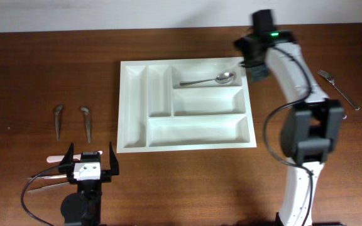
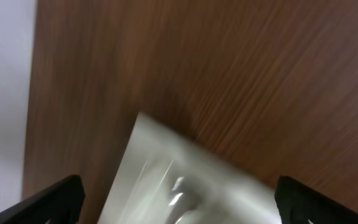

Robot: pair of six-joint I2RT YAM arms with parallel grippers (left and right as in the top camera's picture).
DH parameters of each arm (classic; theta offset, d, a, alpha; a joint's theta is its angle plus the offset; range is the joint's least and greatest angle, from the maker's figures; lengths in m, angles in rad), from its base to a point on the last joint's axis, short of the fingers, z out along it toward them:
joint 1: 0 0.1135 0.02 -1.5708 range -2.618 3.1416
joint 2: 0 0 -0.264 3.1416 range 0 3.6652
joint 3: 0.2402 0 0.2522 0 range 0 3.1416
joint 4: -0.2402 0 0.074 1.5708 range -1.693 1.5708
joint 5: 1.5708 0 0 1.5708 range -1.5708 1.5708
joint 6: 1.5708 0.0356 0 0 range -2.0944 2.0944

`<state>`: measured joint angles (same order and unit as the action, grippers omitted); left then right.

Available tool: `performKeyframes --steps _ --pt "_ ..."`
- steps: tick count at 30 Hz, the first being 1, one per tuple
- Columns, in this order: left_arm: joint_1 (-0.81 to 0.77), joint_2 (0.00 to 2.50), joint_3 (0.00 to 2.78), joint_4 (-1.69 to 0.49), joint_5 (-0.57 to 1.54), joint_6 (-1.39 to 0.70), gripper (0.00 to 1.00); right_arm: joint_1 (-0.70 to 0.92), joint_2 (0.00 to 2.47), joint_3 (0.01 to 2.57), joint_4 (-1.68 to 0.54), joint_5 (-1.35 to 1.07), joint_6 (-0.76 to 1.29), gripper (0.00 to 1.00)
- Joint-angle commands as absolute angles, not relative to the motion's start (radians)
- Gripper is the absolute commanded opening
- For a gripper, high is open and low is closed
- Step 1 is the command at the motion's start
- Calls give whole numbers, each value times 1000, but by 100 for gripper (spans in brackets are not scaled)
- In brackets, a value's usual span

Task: Pack container
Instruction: 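Release the spoon and move the right gripper back to the cutlery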

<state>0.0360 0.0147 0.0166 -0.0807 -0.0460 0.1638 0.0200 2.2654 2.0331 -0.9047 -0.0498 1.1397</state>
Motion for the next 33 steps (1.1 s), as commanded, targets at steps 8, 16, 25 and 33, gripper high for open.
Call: performKeyframes --steps 8,16,25,33 --pt "42 6 9 -78 -57 154 99 -299 2038 2061 -1103 -147 -115 99" --pt "42 6 9 -78 -57 154 99 -452 2075 2058 -1384 -102 -665 99" --pt "42 6 9 -78 -57 154 99 -559 2104 2058 -1380 -218 -859 99" --pt "42 6 9 -78 -57 154 99 -540 2201 2057 -1373 -221 -849 99"
